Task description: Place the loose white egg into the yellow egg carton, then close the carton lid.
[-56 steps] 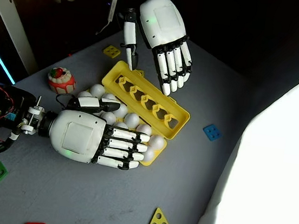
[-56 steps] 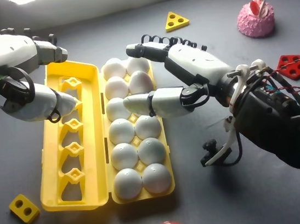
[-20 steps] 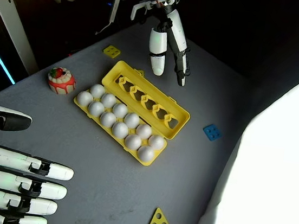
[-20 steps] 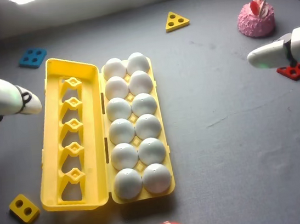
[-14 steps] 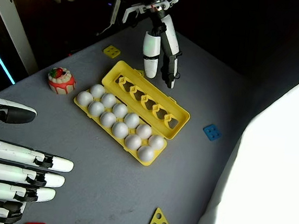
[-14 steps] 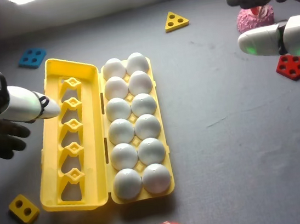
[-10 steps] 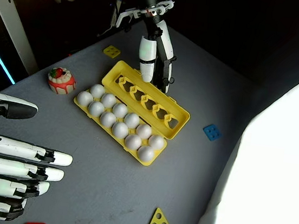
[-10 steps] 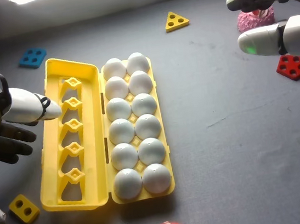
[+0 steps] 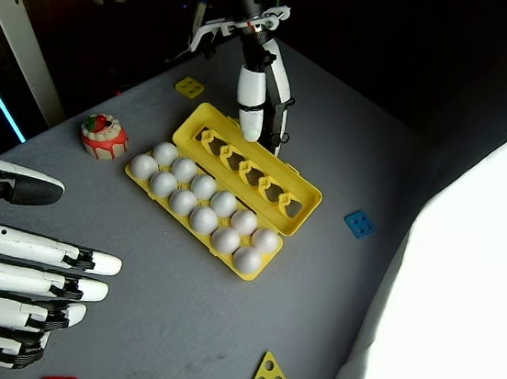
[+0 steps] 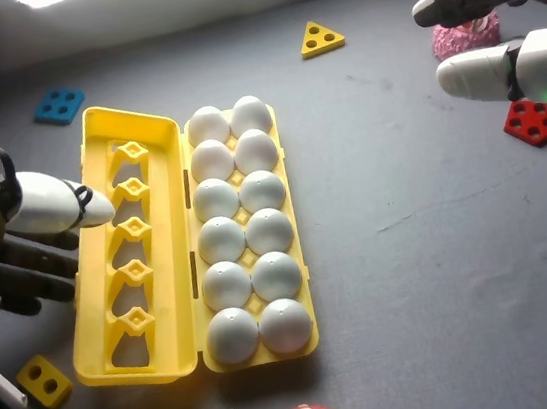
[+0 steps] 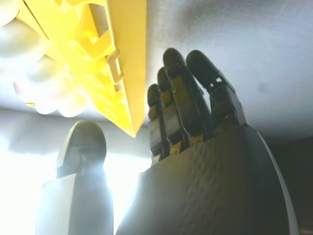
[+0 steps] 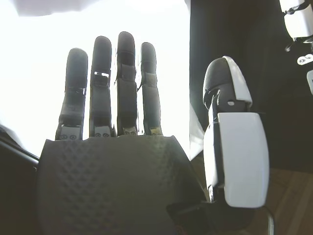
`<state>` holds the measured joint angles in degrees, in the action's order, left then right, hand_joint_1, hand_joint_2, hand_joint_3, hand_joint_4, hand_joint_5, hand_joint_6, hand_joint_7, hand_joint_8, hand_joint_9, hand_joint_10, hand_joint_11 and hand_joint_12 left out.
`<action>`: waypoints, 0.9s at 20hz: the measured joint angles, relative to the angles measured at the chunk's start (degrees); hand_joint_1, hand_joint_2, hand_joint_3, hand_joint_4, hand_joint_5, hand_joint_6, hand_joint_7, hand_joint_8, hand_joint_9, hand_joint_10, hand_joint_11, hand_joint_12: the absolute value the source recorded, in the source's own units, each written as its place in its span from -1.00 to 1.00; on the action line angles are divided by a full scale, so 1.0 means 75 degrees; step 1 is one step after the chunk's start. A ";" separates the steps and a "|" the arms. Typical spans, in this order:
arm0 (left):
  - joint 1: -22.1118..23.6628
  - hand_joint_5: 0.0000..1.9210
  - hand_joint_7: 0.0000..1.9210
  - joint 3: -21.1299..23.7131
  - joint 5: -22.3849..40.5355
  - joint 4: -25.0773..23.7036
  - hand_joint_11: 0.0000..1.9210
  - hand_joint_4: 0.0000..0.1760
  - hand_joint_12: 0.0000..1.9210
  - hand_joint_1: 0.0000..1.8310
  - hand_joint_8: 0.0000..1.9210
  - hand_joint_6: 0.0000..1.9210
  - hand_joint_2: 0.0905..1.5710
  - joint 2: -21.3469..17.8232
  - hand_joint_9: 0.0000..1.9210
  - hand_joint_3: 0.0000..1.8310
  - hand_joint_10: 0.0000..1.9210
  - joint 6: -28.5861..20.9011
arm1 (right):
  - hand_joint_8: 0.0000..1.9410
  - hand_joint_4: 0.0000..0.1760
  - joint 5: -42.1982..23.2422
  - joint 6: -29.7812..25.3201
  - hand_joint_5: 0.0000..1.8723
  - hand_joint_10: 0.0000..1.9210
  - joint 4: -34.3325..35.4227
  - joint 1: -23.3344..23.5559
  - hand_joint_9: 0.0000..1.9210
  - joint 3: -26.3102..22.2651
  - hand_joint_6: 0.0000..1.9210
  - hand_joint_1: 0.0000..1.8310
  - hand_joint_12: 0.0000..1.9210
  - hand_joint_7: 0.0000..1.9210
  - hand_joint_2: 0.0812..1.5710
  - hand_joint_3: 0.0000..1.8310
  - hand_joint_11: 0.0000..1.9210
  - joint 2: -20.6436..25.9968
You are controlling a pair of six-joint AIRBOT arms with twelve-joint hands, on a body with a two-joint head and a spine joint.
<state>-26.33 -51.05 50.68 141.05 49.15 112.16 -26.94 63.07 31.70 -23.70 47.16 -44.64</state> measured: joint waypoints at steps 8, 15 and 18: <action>-0.0140 -0.45 -0.30 -0.0050 -0.0085 -0.0015 -1.00 -1.00 0.59 -0.51 -0.99 -0.99 0.59 0.0198 -0.64 -1.00 -0.10 -0.0731 | -0.99 -1.00 -0.0044 0.0003 -0.43 0.00 -0.0006 0.0000 -0.73 -0.0003 -0.82 -0.41 0.79 -0.34 0.47 -1.00 -1.00 0.0000; 0.0449 -0.46 -0.31 -0.0131 -0.0262 0.0017 -1.00 -1.00 0.59 -0.49 -0.99 -0.99 0.58 0.0291 -0.66 -1.00 -0.11 -0.0437 | -1.00 -1.00 -0.0119 0.0009 -0.46 -0.01 0.0000 0.0000 -0.75 -0.0009 -0.81 -0.51 0.76 -0.37 0.50 -0.99 -1.00 0.0000; 0.0912 -0.47 -0.31 -0.0146 -0.0181 0.0050 -1.00 -1.00 0.59 -0.48 -0.99 -1.00 0.57 0.0341 -0.65 -1.00 -0.13 -0.0184 | -1.00 -1.00 -0.0149 0.0009 -0.46 -0.02 -0.0003 0.0000 -0.75 -0.0023 -0.81 -0.50 0.74 -0.37 0.52 -0.99 -1.00 0.0000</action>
<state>-19.49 -52.14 49.32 141.43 51.70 110.78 -28.05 63.13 31.68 -23.70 46.98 -44.64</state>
